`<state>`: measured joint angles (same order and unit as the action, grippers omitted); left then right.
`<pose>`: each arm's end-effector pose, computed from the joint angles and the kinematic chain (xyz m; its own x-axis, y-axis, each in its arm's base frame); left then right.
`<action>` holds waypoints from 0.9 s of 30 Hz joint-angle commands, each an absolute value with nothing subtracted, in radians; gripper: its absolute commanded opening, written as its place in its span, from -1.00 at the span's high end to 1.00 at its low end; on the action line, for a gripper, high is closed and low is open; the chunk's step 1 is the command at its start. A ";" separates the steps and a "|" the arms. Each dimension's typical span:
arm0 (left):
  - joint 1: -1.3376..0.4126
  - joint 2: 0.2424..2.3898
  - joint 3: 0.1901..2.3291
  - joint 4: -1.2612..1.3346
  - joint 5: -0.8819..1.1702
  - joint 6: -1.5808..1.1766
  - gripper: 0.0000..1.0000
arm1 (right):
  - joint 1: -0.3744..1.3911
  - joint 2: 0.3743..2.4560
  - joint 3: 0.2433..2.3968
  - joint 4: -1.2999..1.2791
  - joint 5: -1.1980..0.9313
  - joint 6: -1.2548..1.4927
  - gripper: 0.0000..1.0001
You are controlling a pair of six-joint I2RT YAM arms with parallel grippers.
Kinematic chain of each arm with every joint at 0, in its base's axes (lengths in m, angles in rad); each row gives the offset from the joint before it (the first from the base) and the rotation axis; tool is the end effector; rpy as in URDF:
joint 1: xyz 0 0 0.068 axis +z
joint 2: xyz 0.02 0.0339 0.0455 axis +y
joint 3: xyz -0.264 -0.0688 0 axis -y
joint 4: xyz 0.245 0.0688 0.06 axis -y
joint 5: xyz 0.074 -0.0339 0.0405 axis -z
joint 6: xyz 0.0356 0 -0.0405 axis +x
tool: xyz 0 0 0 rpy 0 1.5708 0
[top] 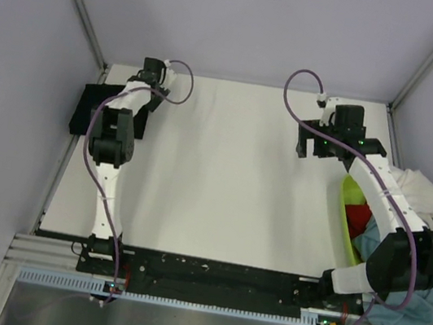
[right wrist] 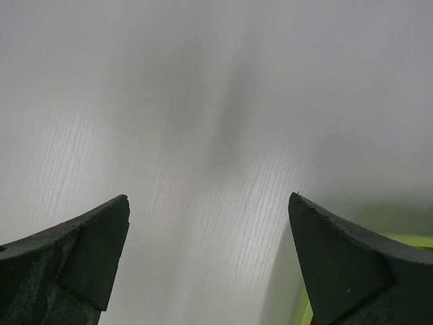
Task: Fold and stack the t-shirts
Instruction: Put the neatly folded tshirt into the corner of the board with the left arm
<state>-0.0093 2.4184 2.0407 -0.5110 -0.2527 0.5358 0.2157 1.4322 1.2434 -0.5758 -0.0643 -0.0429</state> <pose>0.5362 0.0039 0.1694 -0.7433 0.5012 -0.4430 0.2685 0.8301 0.4887 0.3067 0.0695 0.3121 -0.6645 -0.1894 -0.7229 -0.2876 0.9576 0.0135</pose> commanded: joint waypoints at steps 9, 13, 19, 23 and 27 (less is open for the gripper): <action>-0.112 2.053 1.786 -0.488 -0.181 0.598 -0.61 | 0.227 1.367 1.250 -0.558 -0.021 -0.008 -0.97; -0.185 1.913 1.698 -0.560 -0.137 0.568 -0.68 | 0.229 1.310 1.198 -0.529 -0.020 0.026 -0.97; -0.238 1.627 1.364 -0.572 0.044 0.454 -0.85 | 0.229 1.226 1.089 -0.463 0.038 0.095 -0.97; -0.238 1.400 1.058 -0.476 0.077 0.445 -0.89 | 0.229 1.132 0.971 -0.373 0.060 0.150 -0.97; -0.236 1.173 0.760 -0.321 0.106 0.442 -0.93 | 0.227 1.023 0.824 -0.252 0.098 0.189 -0.97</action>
